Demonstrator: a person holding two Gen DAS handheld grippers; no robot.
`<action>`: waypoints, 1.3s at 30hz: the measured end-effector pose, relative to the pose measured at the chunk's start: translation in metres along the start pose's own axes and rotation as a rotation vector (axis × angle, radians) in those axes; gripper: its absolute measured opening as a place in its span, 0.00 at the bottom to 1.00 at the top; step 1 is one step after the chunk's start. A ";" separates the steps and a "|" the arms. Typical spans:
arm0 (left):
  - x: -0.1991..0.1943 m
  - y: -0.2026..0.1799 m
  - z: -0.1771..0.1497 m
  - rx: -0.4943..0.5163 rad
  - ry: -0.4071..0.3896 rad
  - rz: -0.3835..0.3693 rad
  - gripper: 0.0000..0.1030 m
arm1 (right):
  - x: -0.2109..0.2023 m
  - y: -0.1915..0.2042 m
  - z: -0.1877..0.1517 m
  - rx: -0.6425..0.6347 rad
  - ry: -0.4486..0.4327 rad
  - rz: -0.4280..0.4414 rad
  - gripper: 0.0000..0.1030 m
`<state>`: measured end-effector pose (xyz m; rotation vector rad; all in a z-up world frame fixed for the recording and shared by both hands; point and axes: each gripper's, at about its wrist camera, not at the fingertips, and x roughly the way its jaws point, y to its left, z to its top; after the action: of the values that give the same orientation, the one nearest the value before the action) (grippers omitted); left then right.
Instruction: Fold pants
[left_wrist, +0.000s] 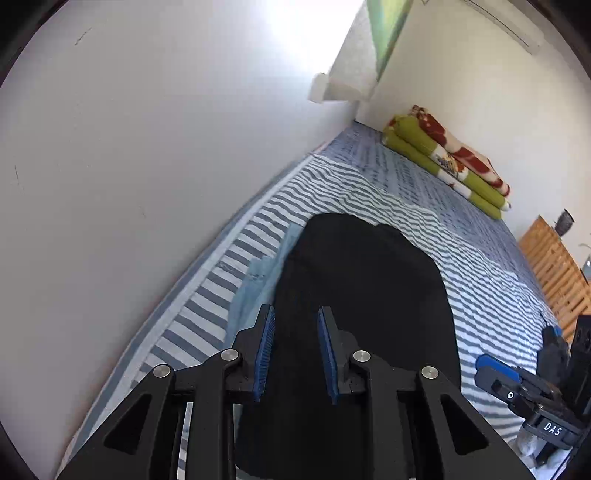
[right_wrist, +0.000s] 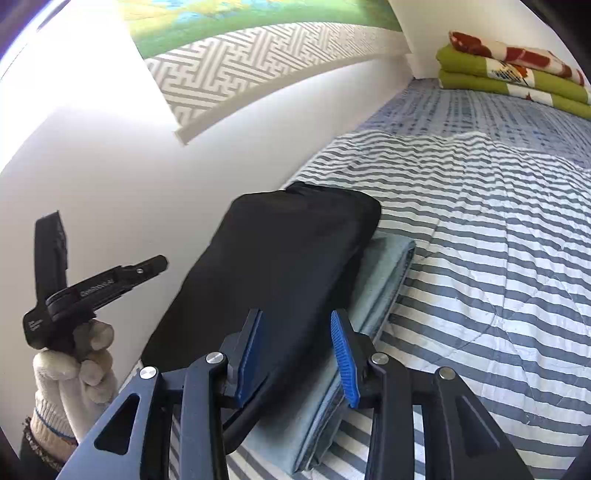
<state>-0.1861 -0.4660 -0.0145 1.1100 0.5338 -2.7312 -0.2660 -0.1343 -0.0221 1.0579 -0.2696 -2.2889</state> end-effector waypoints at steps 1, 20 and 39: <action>0.002 -0.005 -0.007 0.016 0.016 -0.008 0.24 | -0.004 0.006 -0.004 -0.022 0.007 0.019 0.33; -0.140 -0.098 -0.157 0.083 0.095 -0.029 0.25 | -0.101 0.012 -0.097 -0.137 0.220 -0.135 0.33; -0.371 -0.316 -0.326 0.261 -0.007 -0.037 0.39 | -0.396 -0.009 -0.212 -0.128 0.003 -0.305 0.38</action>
<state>0.2072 -0.0505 0.1132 1.1553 0.2009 -2.8980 0.0885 0.1220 0.0811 1.0980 0.0441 -2.5336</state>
